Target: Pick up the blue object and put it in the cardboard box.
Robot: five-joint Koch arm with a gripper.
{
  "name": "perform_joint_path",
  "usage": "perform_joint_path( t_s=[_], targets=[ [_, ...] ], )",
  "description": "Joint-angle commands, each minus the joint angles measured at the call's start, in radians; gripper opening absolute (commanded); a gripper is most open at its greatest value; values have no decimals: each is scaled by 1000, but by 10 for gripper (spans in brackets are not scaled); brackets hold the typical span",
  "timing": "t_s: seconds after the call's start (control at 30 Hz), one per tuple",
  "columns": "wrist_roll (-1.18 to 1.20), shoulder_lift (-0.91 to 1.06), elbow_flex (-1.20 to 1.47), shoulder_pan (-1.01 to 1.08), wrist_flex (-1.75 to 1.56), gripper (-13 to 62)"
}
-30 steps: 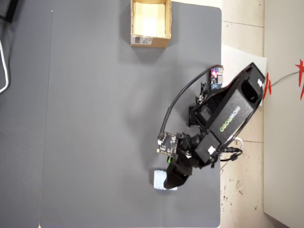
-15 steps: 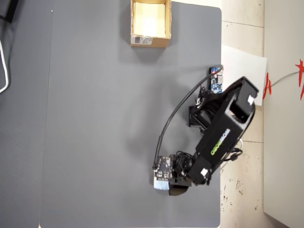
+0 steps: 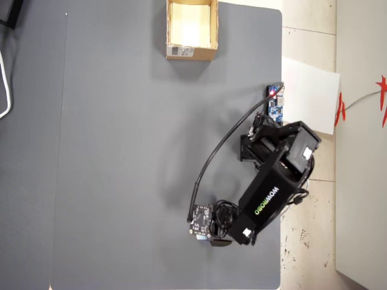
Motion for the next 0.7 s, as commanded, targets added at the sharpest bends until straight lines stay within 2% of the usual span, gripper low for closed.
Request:
perform_joint_path(
  t_s=[0.0, 0.13, 0.2, 0.67],
  targets=[
    [-2, -37, -69, 0, -140, 265],
    [-44, -23, -84, 35, -207, 62],
    [-81, -3, -71, 44, -253, 2],
    [-137, 262, 64, 229, -374, -3]
  ],
)
